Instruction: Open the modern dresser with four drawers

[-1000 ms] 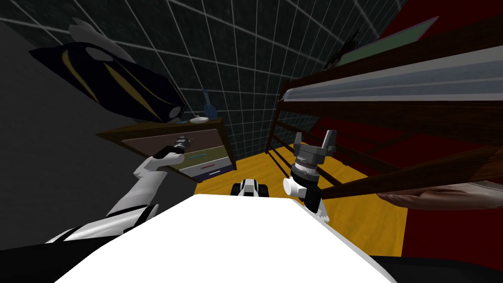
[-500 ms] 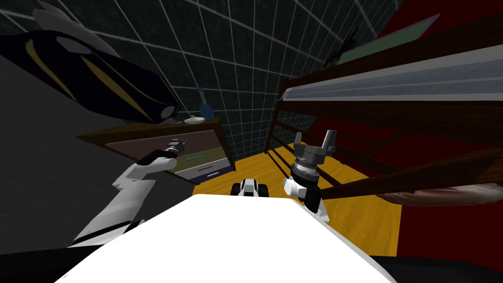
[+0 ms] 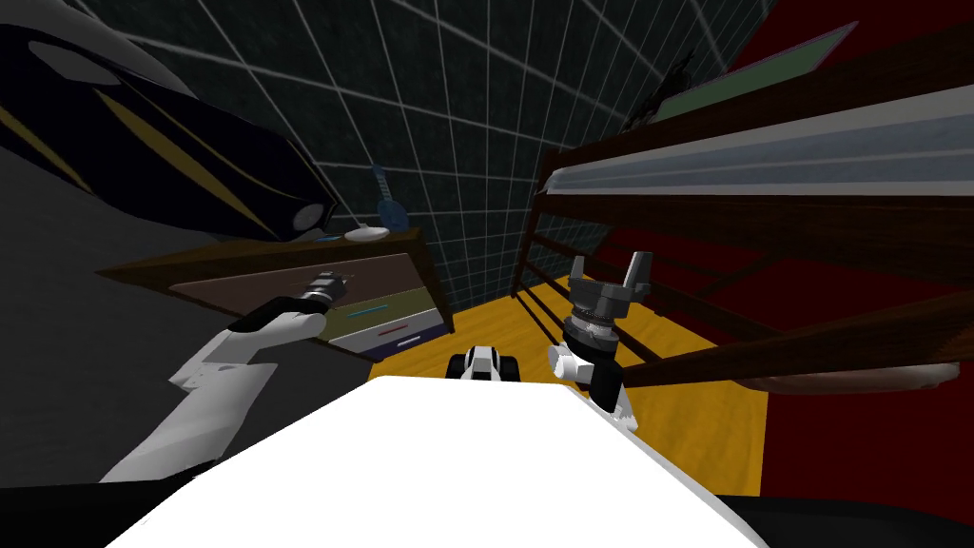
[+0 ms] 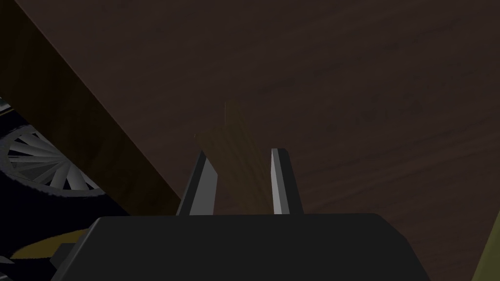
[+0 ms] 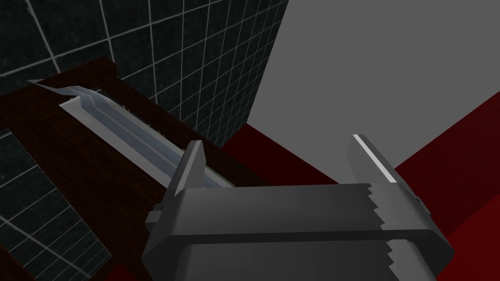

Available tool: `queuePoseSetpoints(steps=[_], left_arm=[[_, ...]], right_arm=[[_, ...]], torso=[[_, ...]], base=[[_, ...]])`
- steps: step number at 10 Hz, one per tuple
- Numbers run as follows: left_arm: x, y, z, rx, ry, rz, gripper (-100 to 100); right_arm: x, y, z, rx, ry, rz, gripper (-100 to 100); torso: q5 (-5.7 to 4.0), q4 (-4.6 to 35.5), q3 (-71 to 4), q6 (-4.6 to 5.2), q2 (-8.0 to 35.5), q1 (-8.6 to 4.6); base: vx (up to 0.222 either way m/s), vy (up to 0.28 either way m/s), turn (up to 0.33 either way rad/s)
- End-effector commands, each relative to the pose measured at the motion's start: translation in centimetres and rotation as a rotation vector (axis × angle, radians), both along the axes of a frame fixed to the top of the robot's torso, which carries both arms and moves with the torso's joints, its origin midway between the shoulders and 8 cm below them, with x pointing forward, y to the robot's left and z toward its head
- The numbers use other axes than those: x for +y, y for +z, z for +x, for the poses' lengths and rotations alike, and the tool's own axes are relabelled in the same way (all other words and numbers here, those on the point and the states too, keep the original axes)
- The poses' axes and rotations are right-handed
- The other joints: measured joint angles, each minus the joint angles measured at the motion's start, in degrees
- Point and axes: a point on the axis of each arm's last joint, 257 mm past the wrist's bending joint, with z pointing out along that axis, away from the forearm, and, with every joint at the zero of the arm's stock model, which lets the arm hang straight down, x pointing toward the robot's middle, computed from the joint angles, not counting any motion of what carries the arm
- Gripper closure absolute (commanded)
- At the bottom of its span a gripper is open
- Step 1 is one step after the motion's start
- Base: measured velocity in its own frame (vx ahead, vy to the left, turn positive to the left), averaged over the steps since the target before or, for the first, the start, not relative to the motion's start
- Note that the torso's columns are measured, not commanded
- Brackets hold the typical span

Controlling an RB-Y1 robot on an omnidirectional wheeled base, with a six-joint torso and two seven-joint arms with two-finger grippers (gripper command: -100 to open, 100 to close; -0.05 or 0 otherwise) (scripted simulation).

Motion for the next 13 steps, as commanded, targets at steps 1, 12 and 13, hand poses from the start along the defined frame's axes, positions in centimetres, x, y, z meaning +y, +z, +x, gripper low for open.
queuePoseSetpoints(steps=[1,12,13], left_arm=[[-0.1,-0.9,-1.9,0.039,0.0,0.016,100],[4.7,1.6,-5.7,0.059,0.105,0.073,100],[5.9,1.7,-6.0,0.061,0.134,0.073,100]], right_arm=[[0.0,0.0,0.0,0.0,0.0,0.0,0],[0.0,0.0,0.0,0.0,0.0,0.0,0],[0.0,0.0,0.0,0.0,0.0,0.0,0]], torso=[[0.01,0.05,0.15,0.02,0.21,-0.09],[-0.3,0.2,0.13,0.03,0.23,-0.46],[-0.28,0.17,0.14,0.13,0.27,-0.42]], base=[[0.0,0.0,0.0],[-0.056,-0.016,-0.108],[-0.224,-0.037,-0.274]])
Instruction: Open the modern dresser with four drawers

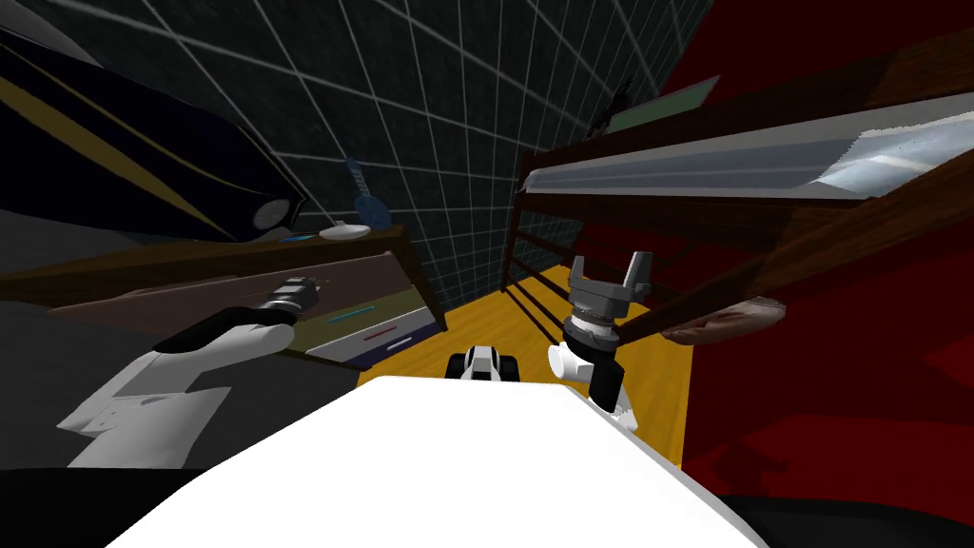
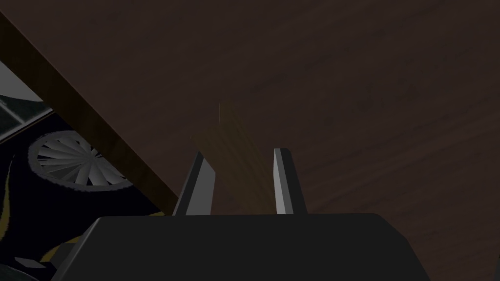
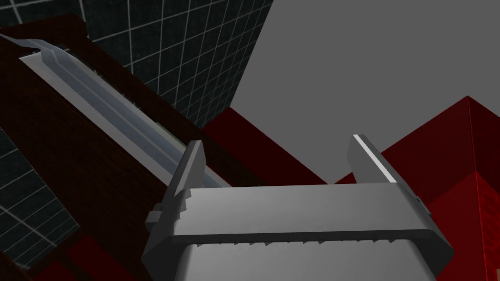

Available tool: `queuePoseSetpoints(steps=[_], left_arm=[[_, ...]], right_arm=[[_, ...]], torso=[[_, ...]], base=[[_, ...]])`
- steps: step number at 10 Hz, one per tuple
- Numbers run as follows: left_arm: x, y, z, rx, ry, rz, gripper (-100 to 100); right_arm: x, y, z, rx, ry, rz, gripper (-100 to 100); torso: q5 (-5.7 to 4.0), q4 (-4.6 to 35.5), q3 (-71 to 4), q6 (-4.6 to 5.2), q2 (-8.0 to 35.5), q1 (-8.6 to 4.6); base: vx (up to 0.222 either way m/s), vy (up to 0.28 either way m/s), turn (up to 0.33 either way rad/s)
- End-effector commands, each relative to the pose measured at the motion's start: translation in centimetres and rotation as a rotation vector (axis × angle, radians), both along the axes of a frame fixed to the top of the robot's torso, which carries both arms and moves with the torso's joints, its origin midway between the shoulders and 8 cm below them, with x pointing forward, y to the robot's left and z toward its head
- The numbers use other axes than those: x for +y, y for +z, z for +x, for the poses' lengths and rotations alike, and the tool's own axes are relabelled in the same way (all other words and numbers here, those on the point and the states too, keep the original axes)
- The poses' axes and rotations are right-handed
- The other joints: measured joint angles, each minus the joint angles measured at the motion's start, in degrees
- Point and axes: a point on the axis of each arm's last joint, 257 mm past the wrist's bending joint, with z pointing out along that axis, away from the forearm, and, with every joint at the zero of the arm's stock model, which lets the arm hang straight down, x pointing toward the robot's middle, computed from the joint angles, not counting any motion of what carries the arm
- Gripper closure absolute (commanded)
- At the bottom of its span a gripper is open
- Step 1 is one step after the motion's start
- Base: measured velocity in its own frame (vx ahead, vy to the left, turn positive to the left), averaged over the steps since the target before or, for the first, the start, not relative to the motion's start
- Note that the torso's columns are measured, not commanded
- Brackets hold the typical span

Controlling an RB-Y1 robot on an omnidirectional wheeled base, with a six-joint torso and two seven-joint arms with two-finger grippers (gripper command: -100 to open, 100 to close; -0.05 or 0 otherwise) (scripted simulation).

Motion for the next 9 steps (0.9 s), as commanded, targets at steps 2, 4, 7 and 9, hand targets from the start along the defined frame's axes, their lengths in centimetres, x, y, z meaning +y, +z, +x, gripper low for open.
queuePoseSetpoints(steps=[2,4,7,9], left_arm=[[4.5,0.6,-1.1,0.002,0.102,0.005,100],[6.6,0.8,-1.6,0.0,0.154,0.002,100],[7.1,0.2,-1.9,0.011,0.167,-0.011,100],[7.0,0.3,-2.0,0.011,0.165,-0.008,100]], right_arm=[[0.0,0.0,0.0,0.0,0.0,0.0,0],[0.0,0.0,0.0,0.0,0.0,0.0,0],[0.0,0.0,0.0,0.0,0.0,0.0,0],[0.0,0.0,0.0,0.0,0.0,0.0,0]], torso=[[-0.1,0.05,-0.01,0.03,0.0,-0.06],[-0.12,0.08,0.06,-0.1,0.11,-0.14],[-0.18,0.04,-0.15,-0.2,-0.26,0.02],[-0.06,-0.01,-0.06,-0.22,-0.09,-0.06]], base=[[-0.232,-0.05,-0.3],[-0.254,-0.078,-0.26],[-0.155,-0.07,-0.113],[-0.098,-0.124,0.054]])
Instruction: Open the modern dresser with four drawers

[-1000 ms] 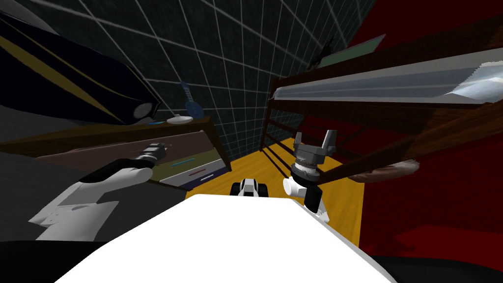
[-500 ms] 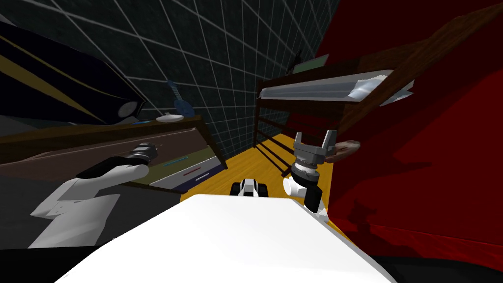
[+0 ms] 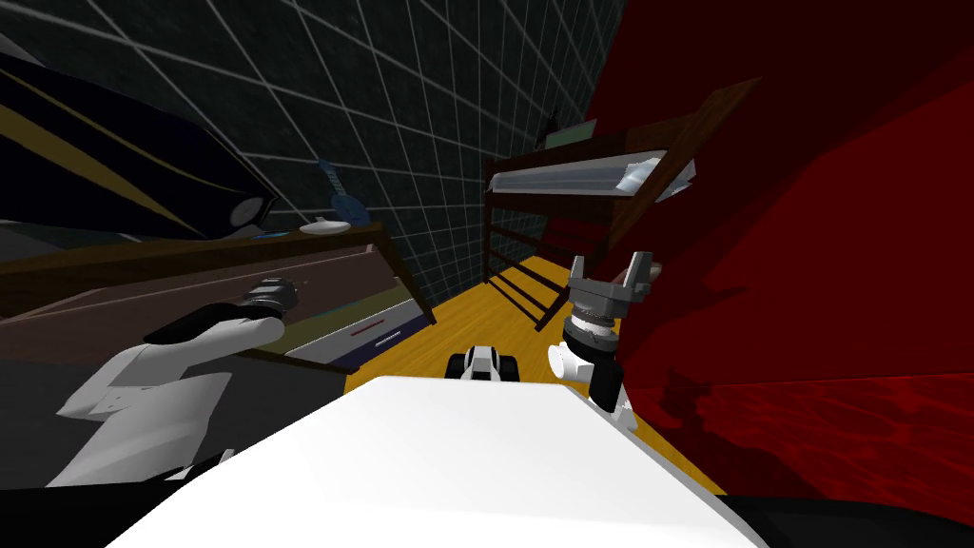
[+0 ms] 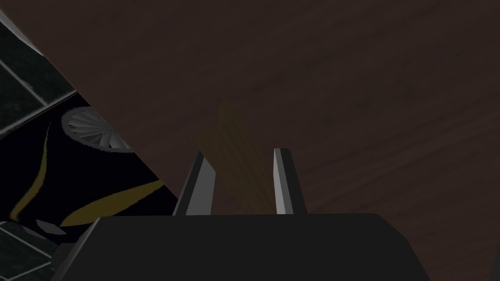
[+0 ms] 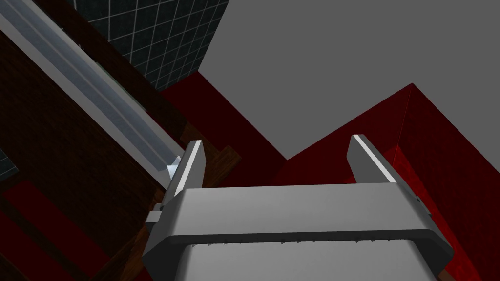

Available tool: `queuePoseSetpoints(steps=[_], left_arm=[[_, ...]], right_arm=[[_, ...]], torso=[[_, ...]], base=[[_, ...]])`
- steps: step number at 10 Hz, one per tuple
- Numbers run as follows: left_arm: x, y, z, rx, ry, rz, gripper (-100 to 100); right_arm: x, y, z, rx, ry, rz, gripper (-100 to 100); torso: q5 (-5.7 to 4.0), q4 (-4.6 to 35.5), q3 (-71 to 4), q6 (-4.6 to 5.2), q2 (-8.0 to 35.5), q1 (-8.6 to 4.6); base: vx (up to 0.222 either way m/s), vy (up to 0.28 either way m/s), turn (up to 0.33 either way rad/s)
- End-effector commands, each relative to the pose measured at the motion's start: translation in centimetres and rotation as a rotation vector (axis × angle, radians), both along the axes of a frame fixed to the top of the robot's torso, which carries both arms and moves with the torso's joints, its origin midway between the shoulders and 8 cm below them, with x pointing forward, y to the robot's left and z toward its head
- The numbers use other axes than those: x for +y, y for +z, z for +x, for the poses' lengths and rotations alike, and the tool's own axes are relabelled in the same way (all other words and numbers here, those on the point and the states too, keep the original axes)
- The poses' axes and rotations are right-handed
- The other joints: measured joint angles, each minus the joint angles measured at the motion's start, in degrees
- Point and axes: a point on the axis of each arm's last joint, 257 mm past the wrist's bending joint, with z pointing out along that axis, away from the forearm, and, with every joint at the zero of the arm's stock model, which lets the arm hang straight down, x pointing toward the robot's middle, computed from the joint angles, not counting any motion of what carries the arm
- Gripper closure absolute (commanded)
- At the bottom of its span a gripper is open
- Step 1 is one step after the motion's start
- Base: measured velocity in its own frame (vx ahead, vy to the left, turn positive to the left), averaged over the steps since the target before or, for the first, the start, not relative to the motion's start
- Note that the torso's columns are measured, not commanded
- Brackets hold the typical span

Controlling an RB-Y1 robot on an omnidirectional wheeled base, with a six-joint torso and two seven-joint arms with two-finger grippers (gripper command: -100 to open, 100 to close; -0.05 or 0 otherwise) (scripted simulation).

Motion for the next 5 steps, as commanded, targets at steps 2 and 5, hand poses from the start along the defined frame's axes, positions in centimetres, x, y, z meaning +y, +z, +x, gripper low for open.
queuePoseSetpoints(steps=[2,5], left_arm=[[0.2,2.1,-0.4,-0.002,-0.001,-0.001,-100],[0.1,4.7,-0.8,-0.001,-0.007,-0.003,-100]], right_arm=[[0.0,0.0,0.0,0.0,0.0,0.0,0],[0.0,0.0,0.0,0.0,0.0,0.0,0]], torso=[[0.11,-0.01,-0.01,0.18,-0.07,0.26],[-0.05,0.04,-0.06,0.19,-0.06,0.12]], base=[[0.002,-0.031,0.014],[0.039,0.018,0.003]])
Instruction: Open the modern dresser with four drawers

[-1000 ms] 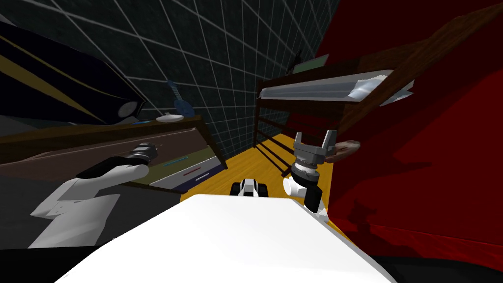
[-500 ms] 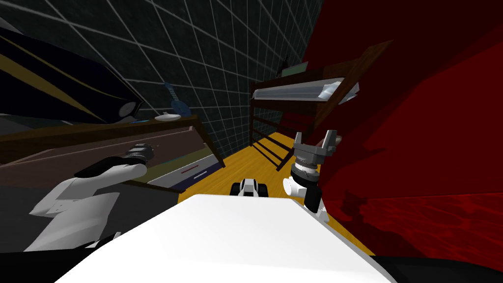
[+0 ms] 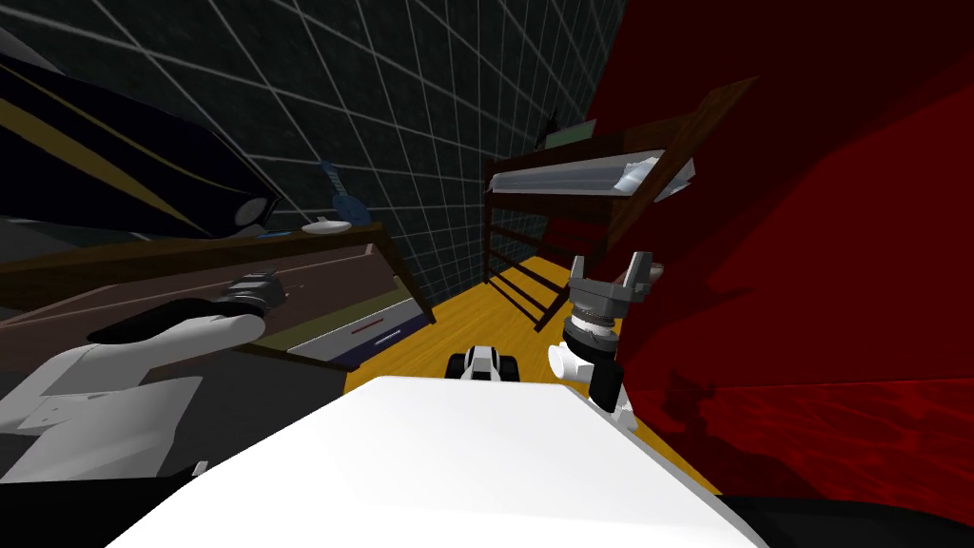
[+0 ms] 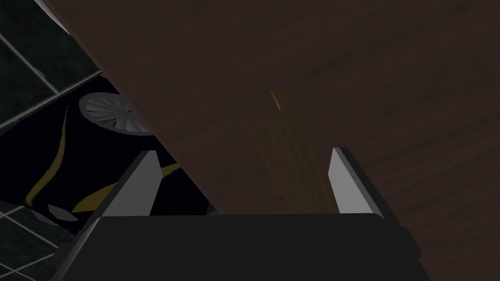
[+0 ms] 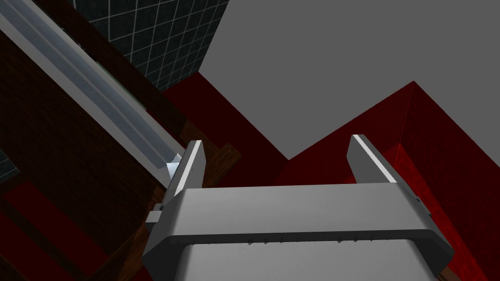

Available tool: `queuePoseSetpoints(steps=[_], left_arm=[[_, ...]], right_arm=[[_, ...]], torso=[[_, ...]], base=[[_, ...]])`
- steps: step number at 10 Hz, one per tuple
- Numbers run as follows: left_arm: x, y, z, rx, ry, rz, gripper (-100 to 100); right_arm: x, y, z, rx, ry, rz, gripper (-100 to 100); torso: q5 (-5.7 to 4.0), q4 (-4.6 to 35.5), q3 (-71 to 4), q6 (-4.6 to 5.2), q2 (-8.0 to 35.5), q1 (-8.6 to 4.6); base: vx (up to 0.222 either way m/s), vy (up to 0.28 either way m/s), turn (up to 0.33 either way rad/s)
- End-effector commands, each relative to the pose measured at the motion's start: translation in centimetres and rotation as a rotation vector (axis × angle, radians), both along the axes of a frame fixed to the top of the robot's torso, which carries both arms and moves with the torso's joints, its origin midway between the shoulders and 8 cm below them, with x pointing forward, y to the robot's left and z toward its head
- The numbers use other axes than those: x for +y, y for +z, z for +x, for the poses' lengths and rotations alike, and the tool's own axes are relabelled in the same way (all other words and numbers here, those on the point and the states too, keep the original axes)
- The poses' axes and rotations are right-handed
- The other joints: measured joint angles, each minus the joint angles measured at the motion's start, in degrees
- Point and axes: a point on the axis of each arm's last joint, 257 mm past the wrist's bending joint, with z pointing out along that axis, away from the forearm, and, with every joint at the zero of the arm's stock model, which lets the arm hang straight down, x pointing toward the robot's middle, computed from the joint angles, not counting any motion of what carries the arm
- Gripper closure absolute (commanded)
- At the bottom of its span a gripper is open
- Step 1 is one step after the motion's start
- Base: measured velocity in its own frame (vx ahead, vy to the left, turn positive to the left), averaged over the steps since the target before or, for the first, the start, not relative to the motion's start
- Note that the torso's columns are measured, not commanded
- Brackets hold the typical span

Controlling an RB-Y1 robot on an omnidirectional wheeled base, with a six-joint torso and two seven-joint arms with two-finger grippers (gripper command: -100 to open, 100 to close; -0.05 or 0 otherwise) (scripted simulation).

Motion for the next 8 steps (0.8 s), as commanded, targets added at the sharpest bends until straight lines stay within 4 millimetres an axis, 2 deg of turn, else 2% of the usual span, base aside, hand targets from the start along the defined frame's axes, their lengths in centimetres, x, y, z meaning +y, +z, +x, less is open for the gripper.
queuePoseSetpoints(steps=[1,2,3,8], left_arm=[[0.0,2.5,0.0,-0.004,-0.006,0.006,-100],[-0.1,1.2,0.0,0.004,-0.002,-0.005,-100],[0.0,1.1,0.0,0.007,-0.001,-0.009,0],[0.0,0.0,-0.2,0.02,0.003,-0.026,0]], right_arm=[[0.0,0.0,0.0,0.0,0.0,0.0,0],[0.0,0.0,0.0,0.0,0.0,0.0,0],[0.0,0.0,0.0,0.0,0.0,0.0,0],[0.0,0.0,0.0,0.0,0.0,0.0,0]], torso=[[-0.14,0.08,0.11,0.01,0.19,-0.28],[-0.25,0.14,0.19,0.01,0.32,-0.46],[-0.16,0.11,0.22,0.04,0.33,-0.46],[0.07,-0.02,0.06,0.07,0.06,-0.12]], base=[[0.024,0.006,0.007],[0.013,0.008,-0.001],[0.005,0.004,-0.002],[0.0,0.0,0.0]])
